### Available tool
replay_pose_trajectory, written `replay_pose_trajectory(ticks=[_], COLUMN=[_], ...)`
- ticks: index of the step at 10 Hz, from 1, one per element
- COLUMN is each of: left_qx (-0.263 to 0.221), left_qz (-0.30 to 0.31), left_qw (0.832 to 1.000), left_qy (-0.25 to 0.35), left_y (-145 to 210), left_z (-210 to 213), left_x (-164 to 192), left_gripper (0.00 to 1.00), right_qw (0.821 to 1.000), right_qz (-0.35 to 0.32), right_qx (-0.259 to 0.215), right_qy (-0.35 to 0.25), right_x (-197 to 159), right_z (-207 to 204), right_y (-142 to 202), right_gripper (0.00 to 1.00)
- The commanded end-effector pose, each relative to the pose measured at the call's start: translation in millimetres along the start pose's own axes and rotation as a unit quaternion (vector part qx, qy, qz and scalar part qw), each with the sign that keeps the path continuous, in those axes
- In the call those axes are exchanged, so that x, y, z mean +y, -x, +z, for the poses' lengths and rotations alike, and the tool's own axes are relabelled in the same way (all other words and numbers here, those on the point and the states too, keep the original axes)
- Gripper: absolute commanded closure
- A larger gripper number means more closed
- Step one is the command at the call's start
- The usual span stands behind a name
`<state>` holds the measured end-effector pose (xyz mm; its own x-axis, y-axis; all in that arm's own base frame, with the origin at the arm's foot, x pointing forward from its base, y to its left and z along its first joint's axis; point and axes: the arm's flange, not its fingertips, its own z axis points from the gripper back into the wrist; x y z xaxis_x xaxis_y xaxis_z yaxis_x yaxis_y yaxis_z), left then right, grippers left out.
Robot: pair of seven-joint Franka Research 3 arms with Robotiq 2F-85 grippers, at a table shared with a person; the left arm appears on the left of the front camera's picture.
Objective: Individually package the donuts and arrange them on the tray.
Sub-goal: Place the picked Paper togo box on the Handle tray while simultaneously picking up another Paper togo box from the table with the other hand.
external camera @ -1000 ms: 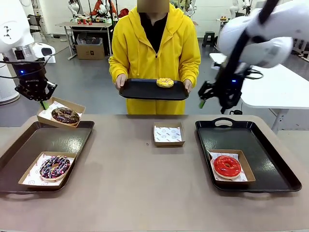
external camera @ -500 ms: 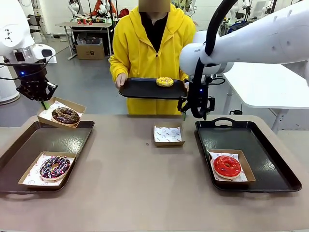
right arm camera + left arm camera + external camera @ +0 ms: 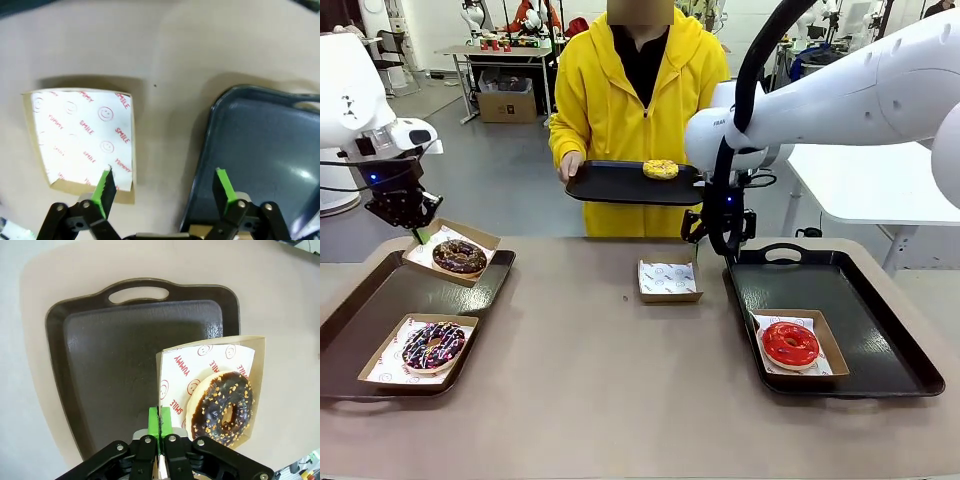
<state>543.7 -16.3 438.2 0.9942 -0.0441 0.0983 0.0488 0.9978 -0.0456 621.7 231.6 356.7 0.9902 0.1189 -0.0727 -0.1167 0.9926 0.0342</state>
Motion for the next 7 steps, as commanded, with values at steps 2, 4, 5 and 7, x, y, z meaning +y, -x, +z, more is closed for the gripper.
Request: replay_pose_trajectory(ticks=[2,4,5,7], left_qx=[-0.002,0.001,0.008,0.008], left_qz=[-0.004,0.003,0.001,0.001], left_qw=[1.0,1.0,1.0,1.0], left_qy=[0.009,0.004,0.0,0.0], left_y=[-5.8,-8.1,-4.0,-4.0], left_z=[-12.7,-18.5,-17.4,-17.4], left_x=[7.2,8.9,3.2,3.2], left_gripper=[0.99,0.99,0.99,0.99], right_qw=[0.998,0.997,0.997,0.998], right_qz=[0.037,0.048,0.045,0.041], right_qx=[-0.041,-0.048,-0.055,-0.042], right_qy=[-0.014,-0.02,-0.02,-0.011], right_x=[6.9,14.6,16.3,20.3], right_z=[-19.6,-25.3,-24.5,-25.1], right_y=[22.2,28.6,29.9,18.2], right_gripper=[0.0,0.0,0.0,0.0])
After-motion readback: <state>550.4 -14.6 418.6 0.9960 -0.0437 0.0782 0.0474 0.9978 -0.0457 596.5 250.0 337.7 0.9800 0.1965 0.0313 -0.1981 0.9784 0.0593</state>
